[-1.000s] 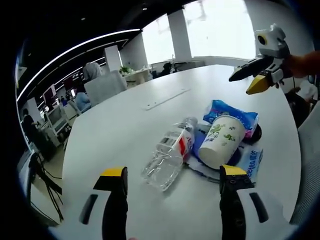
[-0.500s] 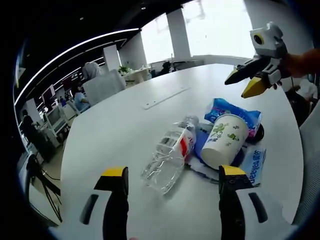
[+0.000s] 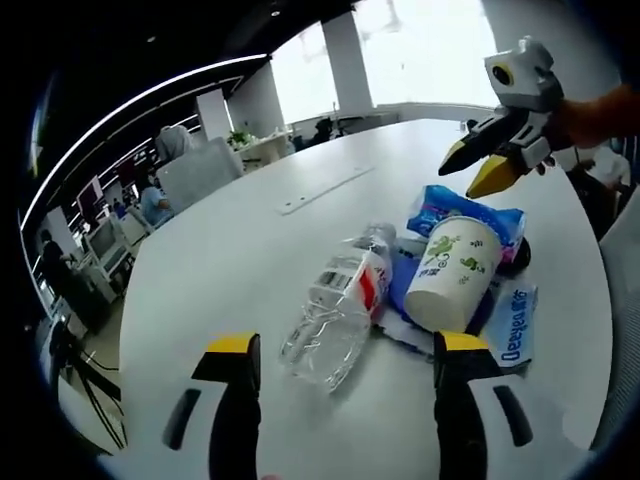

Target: Arrange the tabletop items into an orderly group along one side of the table until the central work area is clear of visible clutter.

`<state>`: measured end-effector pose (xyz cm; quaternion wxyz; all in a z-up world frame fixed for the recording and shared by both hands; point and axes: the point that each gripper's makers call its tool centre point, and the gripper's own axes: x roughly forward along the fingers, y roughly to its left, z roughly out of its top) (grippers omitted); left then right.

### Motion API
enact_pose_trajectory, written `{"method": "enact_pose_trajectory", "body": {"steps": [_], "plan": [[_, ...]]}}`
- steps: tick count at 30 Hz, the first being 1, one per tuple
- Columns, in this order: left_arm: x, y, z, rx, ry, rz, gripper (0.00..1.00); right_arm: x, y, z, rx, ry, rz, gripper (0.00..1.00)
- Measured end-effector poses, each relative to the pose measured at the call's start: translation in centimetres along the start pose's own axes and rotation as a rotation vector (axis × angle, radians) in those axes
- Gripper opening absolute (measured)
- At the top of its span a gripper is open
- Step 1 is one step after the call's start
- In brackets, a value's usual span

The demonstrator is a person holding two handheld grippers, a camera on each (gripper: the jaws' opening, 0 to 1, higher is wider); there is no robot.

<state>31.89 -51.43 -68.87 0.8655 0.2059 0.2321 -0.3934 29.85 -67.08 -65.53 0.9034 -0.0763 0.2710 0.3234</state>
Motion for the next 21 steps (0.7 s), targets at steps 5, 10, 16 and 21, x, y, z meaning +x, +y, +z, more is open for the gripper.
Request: {"method": "enact_pose_trajectory", "body": {"steps": [5, 10, 16, 21], "plan": [[0.4, 0.3, 0.1, 0.013, 0.005, -0.008, 0.68, 1.0, -0.2, 0.6, 0.000, -0.001, 0.008, 0.34], [0.8, 0.5, 0.2, 0.026, 0.010, -0.006, 0.66, 2.1, -0.2, 1.1, 0.009, -0.009, 0.016, 0.32], [1.3, 0.5, 0.5, 0.051, 0.018, -0.020, 0.66, 2.6, -0.1, 1.2, 0.011, -0.006, 0.020, 0.29], [1.7, 0.5, 0.5, 0.067, 0.027, -0.033, 0.65, 3.0, 0.0, 1.1, 0.017, -0.005, 0.023, 0.28]]}}
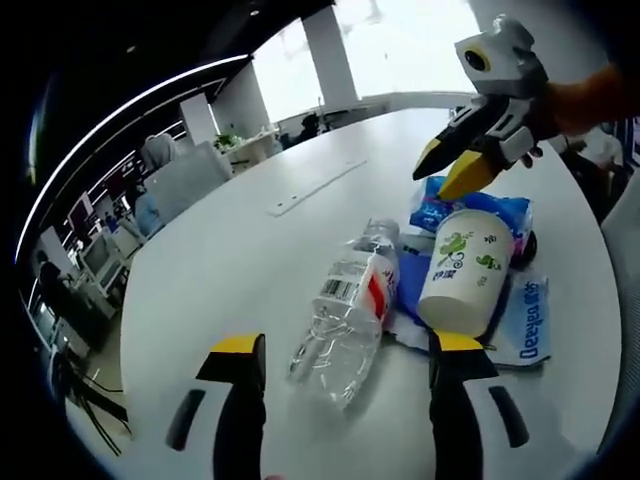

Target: Arrange the tabletop items into an orderly group along one side of the table until the central work area is clear of visible clutter.

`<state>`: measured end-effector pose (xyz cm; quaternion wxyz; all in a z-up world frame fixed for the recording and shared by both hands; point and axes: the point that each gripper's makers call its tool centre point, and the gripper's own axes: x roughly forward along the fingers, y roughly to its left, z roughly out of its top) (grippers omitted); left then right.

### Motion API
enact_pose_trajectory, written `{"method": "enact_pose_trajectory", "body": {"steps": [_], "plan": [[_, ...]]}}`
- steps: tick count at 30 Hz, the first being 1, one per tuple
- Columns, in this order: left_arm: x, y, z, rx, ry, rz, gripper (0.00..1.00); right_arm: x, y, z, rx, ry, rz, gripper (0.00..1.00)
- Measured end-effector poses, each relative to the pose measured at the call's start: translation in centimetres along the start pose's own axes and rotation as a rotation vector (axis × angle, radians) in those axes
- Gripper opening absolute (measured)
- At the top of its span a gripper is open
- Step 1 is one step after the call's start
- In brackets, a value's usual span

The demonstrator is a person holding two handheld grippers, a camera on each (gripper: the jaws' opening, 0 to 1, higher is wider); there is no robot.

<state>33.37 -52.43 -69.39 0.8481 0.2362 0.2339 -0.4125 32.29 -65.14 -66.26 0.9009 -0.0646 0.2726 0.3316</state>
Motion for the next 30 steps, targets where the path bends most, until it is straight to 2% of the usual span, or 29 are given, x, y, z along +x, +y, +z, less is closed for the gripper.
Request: {"method": "enact_pose_trajectory", "body": {"steps": [11, 30], "plan": [[0.9, -0.3, 0.0, 0.048, 0.023, -0.037, 0.63, 1.3, -0.4, -0.9, 0.014, 0.025, -0.003, 0.25], [1.8, -0.3, -0.1, 0.106, 0.059, -0.084, 0.62, 3.1, -1.0, -1.4, 0.039, 0.045, 0.008, 0.23]]}}
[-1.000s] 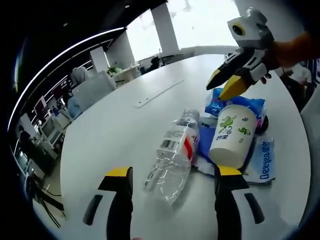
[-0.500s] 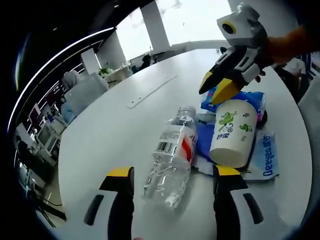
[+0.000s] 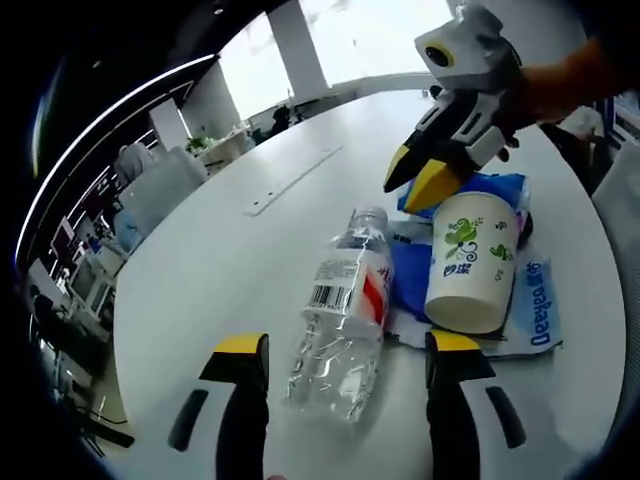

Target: Arrange the tabletop items into an orderly group along one side of the table until the central work area is clear of visible clutter.

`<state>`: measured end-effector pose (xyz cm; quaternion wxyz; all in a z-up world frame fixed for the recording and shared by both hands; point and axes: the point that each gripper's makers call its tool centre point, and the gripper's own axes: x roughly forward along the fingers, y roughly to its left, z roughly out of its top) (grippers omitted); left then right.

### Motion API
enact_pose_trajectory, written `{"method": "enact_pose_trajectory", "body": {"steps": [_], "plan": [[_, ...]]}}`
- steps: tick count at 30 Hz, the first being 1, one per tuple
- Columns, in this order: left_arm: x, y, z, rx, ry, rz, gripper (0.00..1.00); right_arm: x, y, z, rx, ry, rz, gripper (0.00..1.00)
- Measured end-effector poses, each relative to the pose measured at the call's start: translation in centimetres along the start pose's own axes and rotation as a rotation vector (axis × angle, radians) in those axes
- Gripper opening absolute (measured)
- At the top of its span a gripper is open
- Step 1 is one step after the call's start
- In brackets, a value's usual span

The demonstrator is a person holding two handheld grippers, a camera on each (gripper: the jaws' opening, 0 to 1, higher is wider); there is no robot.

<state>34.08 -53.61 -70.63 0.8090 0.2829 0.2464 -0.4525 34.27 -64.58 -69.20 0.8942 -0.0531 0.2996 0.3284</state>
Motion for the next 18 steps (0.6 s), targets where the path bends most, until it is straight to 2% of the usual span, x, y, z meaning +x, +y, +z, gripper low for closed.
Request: {"method": "enact_pose_trajectory", "body": {"steps": [8, 18], "plan": [[0.7, -0.1, 0.2, 0.043, 0.019, -0.034, 0.60, 1.0, 0.2, -0.2, -0.014, 0.022, 0.012, 0.22], [1.5, 0.3, 1.0, 0.038, 0.022, -0.063, 0.56, 1.9, 0.1, -0.4, -0.034, 0.040, 0.016, 0.18]]}}
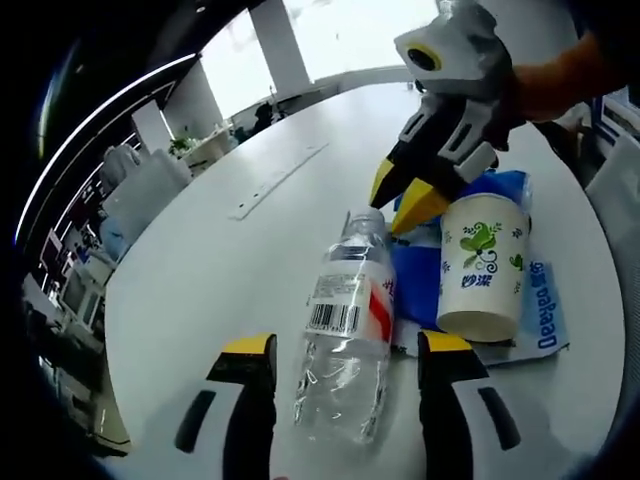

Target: Arrange the tabletop items into an orderly group along one side of the table until the central work area is clear of visible clutter.

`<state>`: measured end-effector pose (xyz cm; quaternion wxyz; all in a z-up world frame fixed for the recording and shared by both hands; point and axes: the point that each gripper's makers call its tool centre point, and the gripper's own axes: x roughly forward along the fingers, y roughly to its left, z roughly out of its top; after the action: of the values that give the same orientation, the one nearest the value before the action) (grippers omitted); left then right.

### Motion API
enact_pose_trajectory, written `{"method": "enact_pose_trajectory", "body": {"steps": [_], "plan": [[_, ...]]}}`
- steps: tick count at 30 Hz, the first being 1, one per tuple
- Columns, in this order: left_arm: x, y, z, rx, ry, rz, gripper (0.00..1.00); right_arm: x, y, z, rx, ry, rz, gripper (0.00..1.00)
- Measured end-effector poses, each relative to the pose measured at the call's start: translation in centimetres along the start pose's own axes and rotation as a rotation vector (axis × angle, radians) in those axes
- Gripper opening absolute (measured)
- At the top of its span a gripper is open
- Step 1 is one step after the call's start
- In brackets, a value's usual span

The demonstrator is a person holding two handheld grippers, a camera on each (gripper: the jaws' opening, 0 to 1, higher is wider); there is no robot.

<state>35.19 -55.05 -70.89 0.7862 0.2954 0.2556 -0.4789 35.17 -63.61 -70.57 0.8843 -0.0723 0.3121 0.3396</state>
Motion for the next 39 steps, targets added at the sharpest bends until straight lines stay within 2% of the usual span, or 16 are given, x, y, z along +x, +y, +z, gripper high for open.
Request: {"method": "enact_pose_trajectory", "body": {"steps": [12, 17, 24, 30, 39], "plan": [[1.3, -0.6, 0.4, -0.003, 0.028, -0.061, 0.48, 0.2, -0.4, -0.2, 0.005, 0.009, -0.016, 0.13], [1.9, -0.6, 0.5, 0.001, 0.046, -0.073, 0.48, 0.2, -0.5, -0.2, 0.007, 0.011, -0.020, 0.12], [2.7, -0.7, 0.3, 0.035, 0.100, -0.103, 0.48, 0.3, -0.6, -0.2, 0.001, 0.012, -0.026, 0.11], [3.2, -0.4, 0.0, 0.068, 0.152, -0.109, 0.43, 0.4, -0.5, -0.3, -0.028, 0.018, -0.033, 0.11], [3.3, -0.5, -0.1, 0.059, 0.178, -0.128, 0.41, 0.4, -0.6, -0.3, -0.016, 0.019, -0.032, 0.11]]}}
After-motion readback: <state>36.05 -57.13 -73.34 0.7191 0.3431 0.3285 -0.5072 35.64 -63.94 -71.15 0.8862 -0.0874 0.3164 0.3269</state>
